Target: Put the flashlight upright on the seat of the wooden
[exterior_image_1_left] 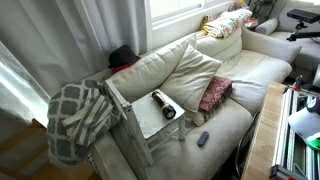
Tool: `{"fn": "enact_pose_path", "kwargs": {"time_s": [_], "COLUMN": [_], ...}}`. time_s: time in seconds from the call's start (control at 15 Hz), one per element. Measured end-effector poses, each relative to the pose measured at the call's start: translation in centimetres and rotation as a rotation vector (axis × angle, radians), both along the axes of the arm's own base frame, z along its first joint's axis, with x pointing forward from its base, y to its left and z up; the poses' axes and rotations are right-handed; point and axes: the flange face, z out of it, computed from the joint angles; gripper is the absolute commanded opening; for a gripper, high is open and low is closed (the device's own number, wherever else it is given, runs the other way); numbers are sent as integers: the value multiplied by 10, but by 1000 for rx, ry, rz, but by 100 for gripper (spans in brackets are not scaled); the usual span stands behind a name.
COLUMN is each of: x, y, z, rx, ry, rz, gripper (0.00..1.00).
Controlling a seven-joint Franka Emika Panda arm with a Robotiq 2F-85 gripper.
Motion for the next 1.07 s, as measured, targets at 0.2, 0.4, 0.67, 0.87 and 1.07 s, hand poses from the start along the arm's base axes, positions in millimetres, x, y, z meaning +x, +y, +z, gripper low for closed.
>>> {"fn": "enact_pose_path", "kwargs": {"time_s": [0.2,0.4,0.67,0.87,1.07], "x": [0,0,0,12,52], "y": [0,0,0,16,70], "z": [0,0,0,-5,-32], "rx": [0,0,0,17,69], "ry": [0,0,0,20,93], "rz": [0,0,0,41,154], "gripper": [100,100,100,100,100]}}
